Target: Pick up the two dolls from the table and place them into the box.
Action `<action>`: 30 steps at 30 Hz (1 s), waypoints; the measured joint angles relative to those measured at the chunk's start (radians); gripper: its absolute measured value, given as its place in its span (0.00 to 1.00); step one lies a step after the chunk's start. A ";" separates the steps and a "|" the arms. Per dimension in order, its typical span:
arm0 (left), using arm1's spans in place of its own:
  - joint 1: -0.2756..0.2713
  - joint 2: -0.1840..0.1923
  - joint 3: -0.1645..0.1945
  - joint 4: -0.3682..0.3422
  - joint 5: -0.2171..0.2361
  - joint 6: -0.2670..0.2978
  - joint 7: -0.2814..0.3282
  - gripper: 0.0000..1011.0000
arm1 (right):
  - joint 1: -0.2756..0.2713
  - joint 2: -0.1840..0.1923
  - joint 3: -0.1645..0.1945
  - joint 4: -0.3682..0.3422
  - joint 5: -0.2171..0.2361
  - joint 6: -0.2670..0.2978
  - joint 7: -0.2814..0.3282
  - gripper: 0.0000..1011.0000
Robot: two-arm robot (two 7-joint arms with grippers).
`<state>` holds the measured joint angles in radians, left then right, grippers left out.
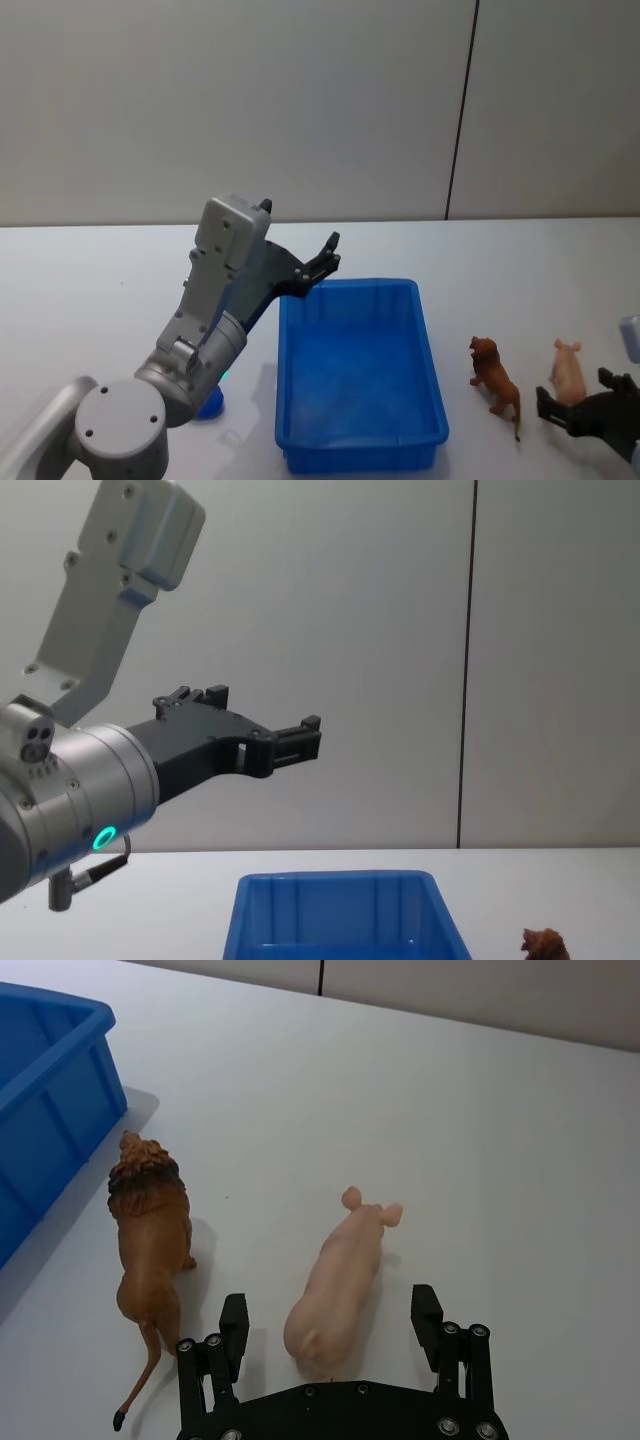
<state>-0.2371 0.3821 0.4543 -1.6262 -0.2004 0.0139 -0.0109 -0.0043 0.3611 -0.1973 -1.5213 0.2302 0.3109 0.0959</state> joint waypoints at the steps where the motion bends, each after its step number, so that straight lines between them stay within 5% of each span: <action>1: 0.000 0.000 0.000 0.000 0.000 0.000 0.000 0.99 | 0.002 -0.002 -0.001 0.004 0.001 0.002 0.001 0.99; 10: 0.000 0.000 0.000 0.000 0.000 0.000 0.000 0.99 | 0.022 -0.021 -0.006 0.038 0.011 0.015 -0.002 0.82; 22: 0.000 0.000 0.000 0.000 0.000 0.000 0.000 0.99 | 0.033 -0.035 -0.007 0.058 0.016 -0.004 -0.023 0.42; 30: 0.000 0.000 0.000 0.000 0.000 0.000 0.000 0.99 | 0.032 -0.035 -0.004 0.045 0.010 -0.048 -0.027 0.38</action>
<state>-0.2371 0.3821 0.4542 -1.6262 -0.2004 0.0139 -0.0109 0.0275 0.3258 -0.2009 -1.4768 0.2402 0.2628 0.0686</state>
